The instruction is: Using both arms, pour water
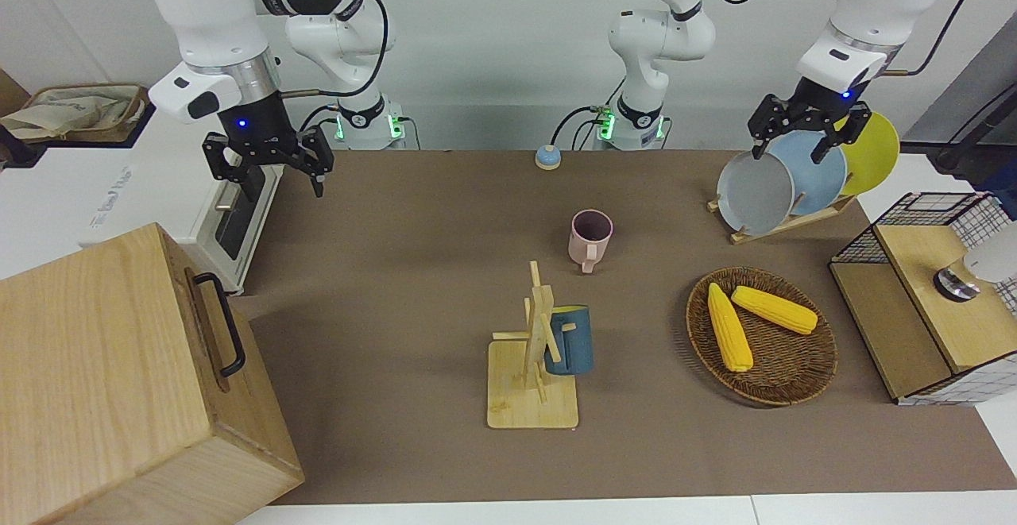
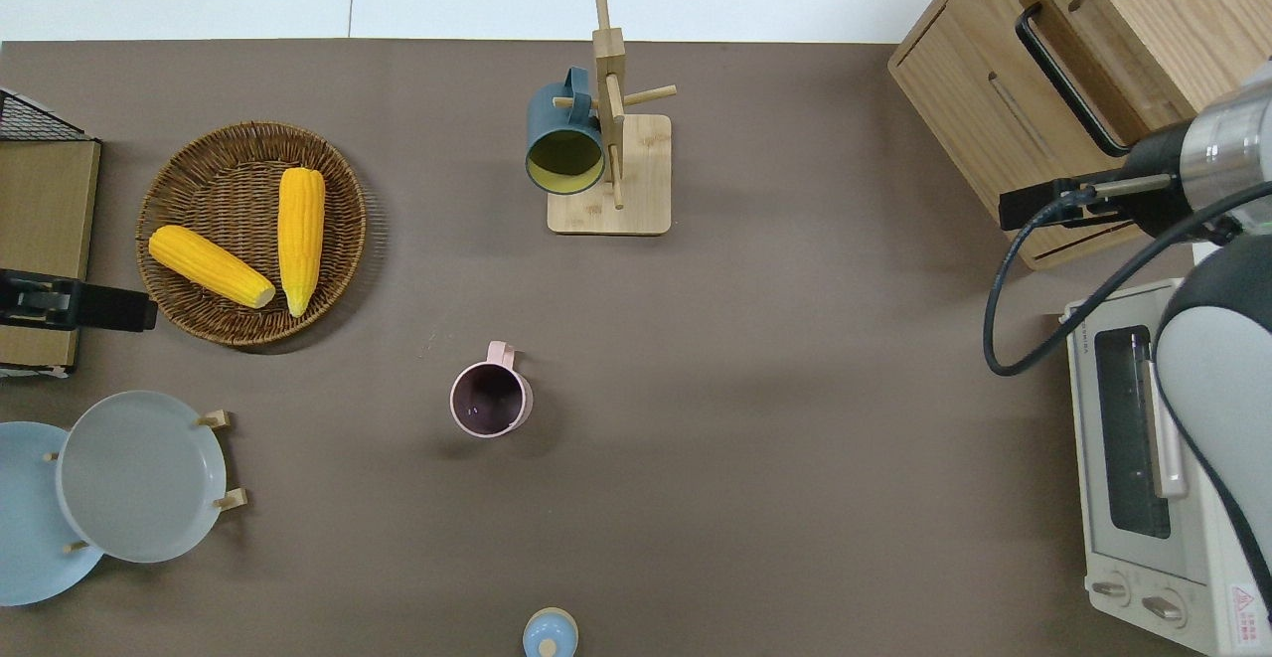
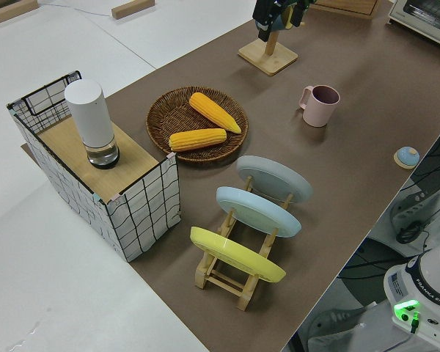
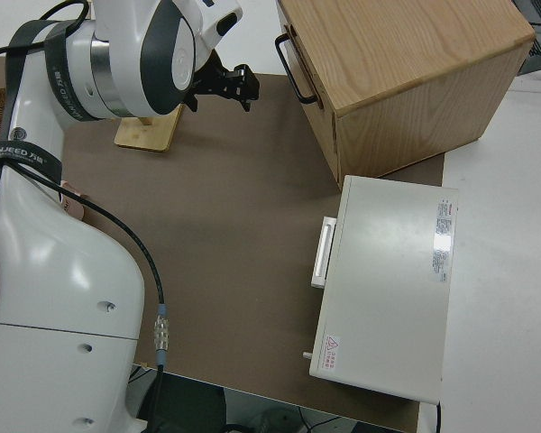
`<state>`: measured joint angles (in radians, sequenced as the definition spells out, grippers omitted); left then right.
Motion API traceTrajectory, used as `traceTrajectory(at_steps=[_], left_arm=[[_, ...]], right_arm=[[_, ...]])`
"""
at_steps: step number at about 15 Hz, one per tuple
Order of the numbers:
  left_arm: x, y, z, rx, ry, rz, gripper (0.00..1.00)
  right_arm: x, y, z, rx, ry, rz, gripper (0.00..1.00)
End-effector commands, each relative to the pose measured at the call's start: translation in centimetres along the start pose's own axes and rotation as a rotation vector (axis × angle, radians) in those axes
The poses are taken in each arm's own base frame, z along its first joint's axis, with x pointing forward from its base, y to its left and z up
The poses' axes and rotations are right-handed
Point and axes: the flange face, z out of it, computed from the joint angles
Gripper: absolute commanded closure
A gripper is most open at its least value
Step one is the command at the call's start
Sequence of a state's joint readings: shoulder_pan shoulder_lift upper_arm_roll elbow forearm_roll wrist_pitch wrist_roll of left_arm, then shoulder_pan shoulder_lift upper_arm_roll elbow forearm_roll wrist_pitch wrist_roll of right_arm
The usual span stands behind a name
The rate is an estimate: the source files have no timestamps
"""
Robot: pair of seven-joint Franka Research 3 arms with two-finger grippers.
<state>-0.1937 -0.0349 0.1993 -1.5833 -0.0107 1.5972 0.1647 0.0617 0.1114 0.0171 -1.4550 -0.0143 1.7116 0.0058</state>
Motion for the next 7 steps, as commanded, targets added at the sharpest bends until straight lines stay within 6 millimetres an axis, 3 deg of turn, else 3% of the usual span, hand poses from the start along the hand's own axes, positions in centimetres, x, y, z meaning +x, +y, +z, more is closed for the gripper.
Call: traceTrajectory(at_steps=[1, 7], left_arm=[[-0.6, 2.5, 0.6, 0.006, -0.033, 0.039, 0.0], [0.9, 5.3, 2.6, 0.015, -0.067, 0.091, 0.0]], right_arm=[[-0.2, 0.4, -0.5, 0.008, 0.011, -0.016, 0.007], [-0.2, 0.4, -0.5, 0.008, 0.011, -0.016, 0.007]])
